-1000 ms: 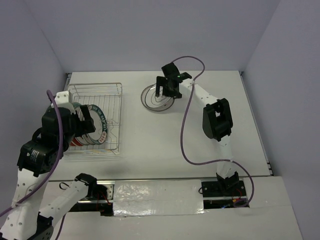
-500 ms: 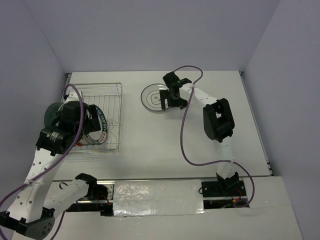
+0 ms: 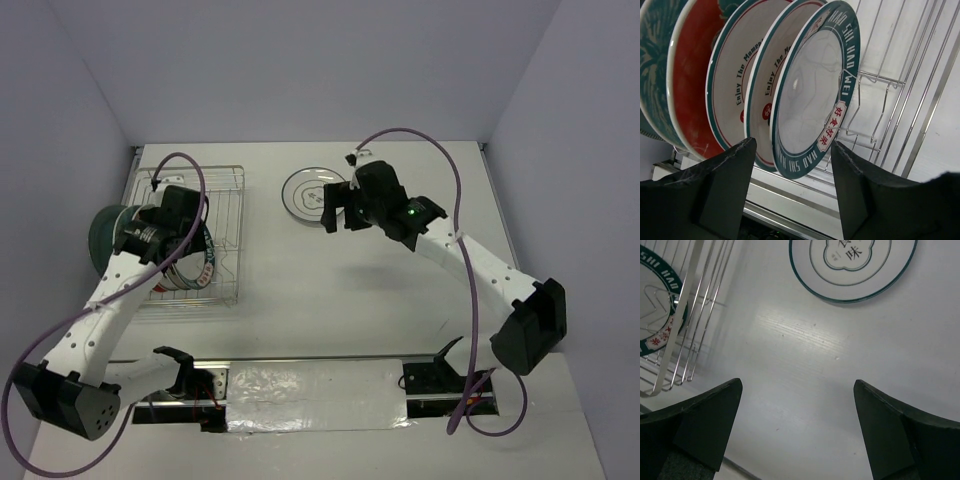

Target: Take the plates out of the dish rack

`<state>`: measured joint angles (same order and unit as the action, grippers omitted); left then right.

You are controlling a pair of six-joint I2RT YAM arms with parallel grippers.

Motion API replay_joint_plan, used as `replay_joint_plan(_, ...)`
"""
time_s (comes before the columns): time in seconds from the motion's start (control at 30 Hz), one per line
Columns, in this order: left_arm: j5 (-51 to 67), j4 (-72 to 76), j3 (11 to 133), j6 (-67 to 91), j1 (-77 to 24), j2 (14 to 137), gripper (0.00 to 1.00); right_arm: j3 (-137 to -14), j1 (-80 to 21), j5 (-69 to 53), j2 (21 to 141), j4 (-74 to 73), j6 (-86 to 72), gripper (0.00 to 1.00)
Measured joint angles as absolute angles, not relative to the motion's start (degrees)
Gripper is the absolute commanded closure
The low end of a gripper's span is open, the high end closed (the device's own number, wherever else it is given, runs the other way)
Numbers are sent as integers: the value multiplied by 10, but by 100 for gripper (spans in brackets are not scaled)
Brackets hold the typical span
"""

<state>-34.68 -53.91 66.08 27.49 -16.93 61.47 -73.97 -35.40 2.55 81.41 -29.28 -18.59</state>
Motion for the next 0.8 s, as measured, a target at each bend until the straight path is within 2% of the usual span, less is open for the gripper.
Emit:
replay_joint_plan(0.13, -356, -524, 660, 280, -163, 645, 30, -683, -358, 18, 795, -271, -189, 0)
replay_joint_plan(0.3, -370, -510, 648, 290, -151, 667, 42, -623, -359, 11, 792, -266, -195, 0)
replay_joint_plan(0.37, -370, -501, 639, 291, -149, 673, 51, -615, -359, 8, 787, -265, -197, 0)
replay_joint_plan(0.47, -381, -496, 629, 287, -143, 675, 71, -613, -362, 6, 773, -261, -199, 0)
replay_joint_plan(0.5, -384, -497, 628, 287, -140, 676, 82, -613, -363, 6, 769, -259, -199, 0)
replay_joint_plan(0.73, -382, -513, 639, 274, -142, 677, 100, -604, -365, 7, 733, -251, -205, 0)
replay_joint_plan(0.8, -382, -526, 652, 270, -143, 679, 100, -597, -365, 7, 725, -249, -209, 0)
